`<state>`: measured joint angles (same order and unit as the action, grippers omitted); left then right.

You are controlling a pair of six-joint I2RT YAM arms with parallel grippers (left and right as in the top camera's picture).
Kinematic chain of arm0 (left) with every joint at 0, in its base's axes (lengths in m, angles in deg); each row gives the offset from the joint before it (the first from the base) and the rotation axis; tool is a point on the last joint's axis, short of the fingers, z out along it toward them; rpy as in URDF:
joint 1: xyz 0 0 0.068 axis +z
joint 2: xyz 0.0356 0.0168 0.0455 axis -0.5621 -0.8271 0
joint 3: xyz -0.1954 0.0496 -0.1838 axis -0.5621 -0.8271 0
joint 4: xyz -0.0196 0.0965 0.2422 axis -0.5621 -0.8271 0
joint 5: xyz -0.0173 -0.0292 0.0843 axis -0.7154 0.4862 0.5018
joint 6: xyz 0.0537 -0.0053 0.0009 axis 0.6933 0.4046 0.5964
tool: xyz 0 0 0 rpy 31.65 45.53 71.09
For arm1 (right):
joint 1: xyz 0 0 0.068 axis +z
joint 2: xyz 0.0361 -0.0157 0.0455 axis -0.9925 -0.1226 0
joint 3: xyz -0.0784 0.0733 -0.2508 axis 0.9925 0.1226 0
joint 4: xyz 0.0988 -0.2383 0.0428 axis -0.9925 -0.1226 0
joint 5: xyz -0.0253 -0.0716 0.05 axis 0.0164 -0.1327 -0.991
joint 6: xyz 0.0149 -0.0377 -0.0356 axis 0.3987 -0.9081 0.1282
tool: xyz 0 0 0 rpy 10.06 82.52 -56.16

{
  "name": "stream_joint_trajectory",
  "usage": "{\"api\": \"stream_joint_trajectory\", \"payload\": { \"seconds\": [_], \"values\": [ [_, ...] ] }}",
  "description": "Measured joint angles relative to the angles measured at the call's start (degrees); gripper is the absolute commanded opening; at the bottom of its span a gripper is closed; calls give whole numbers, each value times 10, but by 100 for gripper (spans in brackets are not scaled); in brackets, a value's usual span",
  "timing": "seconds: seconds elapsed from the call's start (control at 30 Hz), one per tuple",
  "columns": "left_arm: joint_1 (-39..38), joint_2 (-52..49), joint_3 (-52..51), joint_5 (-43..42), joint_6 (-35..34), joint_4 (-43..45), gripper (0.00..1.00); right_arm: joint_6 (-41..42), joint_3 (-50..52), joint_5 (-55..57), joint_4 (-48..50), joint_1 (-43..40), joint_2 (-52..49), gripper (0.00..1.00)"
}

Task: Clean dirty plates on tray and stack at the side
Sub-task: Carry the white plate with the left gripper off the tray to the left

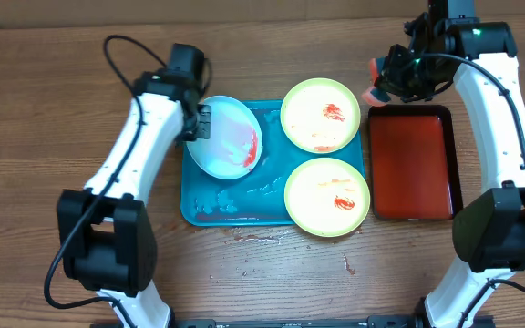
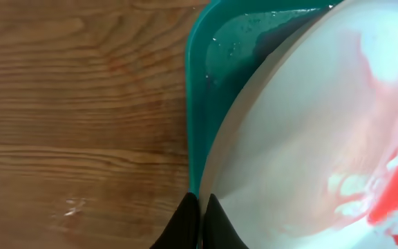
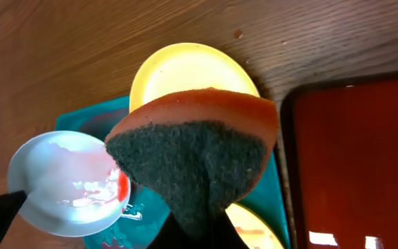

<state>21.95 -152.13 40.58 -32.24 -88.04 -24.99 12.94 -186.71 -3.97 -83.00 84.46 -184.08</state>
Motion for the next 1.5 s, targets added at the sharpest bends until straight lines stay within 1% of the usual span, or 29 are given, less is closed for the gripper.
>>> {"api": "stream_joint_trajectory", "payload": {
  "seconds": [0.27, 0.53, 0.63, 0.93, 1.1, 1.27, 1.5],
  "values": [
    [-99, 0, 0, 199, -85, -39, 4, -1, 0, 28, -14, -1, 0, 4],
    [-161, 0, 0, 362, -156, -63, 4, 0, 0, 46, -17, -1, 0, 4],
    [-176, 0, 0, 403, -170, -69, 4, -1, 0, 55, -17, -1, 0, 4],
    [-233, 0, 0, 561, -191, -70, 4, -2, 0, 63, -17, -1, 0, 4],
    [-253, 0, 0, 623, -196, -70, 4, -2, 0, 64, -17, -1, 0, 4],
    [-262, 0, 0, 668, -204, -70, 4, -2, 0, 64, -18, -1, 0, 4],
    [-264, 0, 0, 690, -206, -70, 4, -2, 0, 65, -19, -1, 0, 4]
  ]
}}
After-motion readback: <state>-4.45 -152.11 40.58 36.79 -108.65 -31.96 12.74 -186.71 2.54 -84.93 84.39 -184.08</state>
